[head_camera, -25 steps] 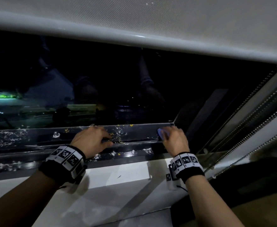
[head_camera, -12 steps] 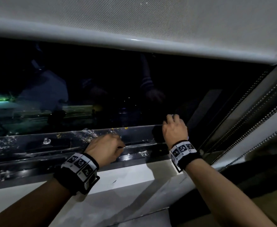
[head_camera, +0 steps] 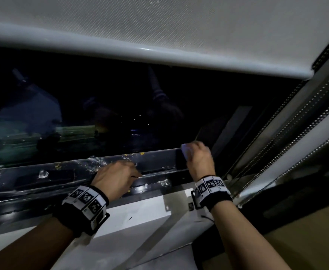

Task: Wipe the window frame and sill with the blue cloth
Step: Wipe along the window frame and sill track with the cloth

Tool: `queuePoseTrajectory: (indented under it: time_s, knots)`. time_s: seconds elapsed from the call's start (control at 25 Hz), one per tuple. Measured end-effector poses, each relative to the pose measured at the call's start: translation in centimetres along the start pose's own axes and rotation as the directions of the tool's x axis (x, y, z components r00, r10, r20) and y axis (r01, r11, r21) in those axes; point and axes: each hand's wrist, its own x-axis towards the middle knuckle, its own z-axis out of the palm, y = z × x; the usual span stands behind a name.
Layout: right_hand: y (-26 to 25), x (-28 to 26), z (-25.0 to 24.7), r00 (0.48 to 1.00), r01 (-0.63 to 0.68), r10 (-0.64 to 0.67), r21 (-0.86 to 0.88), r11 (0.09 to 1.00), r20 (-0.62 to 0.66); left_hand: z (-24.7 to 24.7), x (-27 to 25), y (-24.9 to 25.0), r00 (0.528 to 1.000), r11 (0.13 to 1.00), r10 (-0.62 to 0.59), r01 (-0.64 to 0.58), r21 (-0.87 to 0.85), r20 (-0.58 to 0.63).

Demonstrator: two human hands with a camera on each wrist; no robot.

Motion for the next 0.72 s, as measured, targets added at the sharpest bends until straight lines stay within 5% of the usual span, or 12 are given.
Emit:
queuePoseTrajectory:
  time_s: [0.08, 0.16, 0.28, 0.36, 0.44, 0.52, 0.6, 0.72]
  knots:
    - [0.7, 0.3, 1.2, 0.989, -0.105, 0.121, -0.171, 0.98, 0.09, -0.1, -0.2, 0.1, 1.0, 1.0, -0.005, 0.005, -0.005, 0.003]
    - [-0.8, -0.3, 2.4, 0.971, -0.199, 0.212, -0.118, 0.973, 0.111, -0.3, -0.3, 0.2, 1.0, 1.0, -0.003, 0.002, 0.013, 0.016]
    - [-5.1, -2.5, 2.9, 0.98, 0.04, -0.053, 0.07, 0.997, 0.194, -0.6, -0.2, 0.3, 0.999, 1.0, 0.016, -0.017, 0.016, 0.05]
    - [-6.7, -2.9, 2.2, 0.924, 0.183, -0.269, 0.301, 0.936, 0.273, -1.0, -0.6, -0.2, 0.996, 0.998, 0.058, -0.056, -0.039, 0.062]
    - [-6.5, -1.5, 1.4, 0.934, 0.202, -0.298, 0.396, 0.896, 0.199, -1.5, -1.8, -1.8, 1.0, 0.996, 0.029, -0.029, -0.082, 0.001]
    - [-5.5, 0.1, 1.5, 0.987, 0.119, -0.147, 0.331, 0.936, 0.059, -2.2, -3.6, -4.3, 0.99, 0.993, -0.094, 0.085, -0.083, -0.107]
    - [-6.1, 0.5, 2.3, 0.997, -0.003, -0.007, 0.138, 0.99, 0.073, -3.0, -5.8, -6.9, 0.959, 0.977, -0.215, 0.208, -0.052, -0.187]
    - [-9.5, -1.3, 5.0, 0.959, 0.162, -0.18, 0.096, 0.982, 0.219, -3.6, -8.8, -10.0, 0.922, 0.947, -0.314, 0.322, -0.003, -0.225]
